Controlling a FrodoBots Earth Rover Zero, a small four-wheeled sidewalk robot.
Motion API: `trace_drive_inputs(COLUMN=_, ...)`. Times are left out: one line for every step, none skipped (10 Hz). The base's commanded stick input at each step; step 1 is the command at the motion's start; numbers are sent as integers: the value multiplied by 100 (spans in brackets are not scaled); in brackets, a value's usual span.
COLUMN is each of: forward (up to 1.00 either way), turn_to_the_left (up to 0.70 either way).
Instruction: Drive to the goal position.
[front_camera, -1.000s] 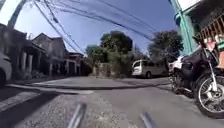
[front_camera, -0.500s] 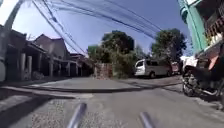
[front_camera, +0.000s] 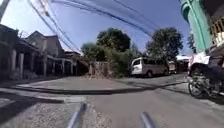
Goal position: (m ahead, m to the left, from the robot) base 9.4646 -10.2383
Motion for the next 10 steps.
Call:
trace_drive_inputs(forward=85, turn_to_the_left=-34)
trace_drive_inputs(forward=85, turn_to_the_left=-34)
trace_drive_inputs(forward=85, turn_to_the_left=-34)
trace_drive_inputs(forward=85, turn_to_the_left=-34)
trace_drive_inputs(forward=85, turn_to_the_left=-22)
trace_drive_inputs(forward=85, turn_to_the_left=0)
trace_drive_inputs(forward=85, turn_to_the_left=0)
trace_drive_inputs(forward=85, turn_to_the_left=0)
trace_drive_inputs(forward=85, turn_to_the_left=0)
trace_drive_inputs(forward=85, turn_to_the_left=0)
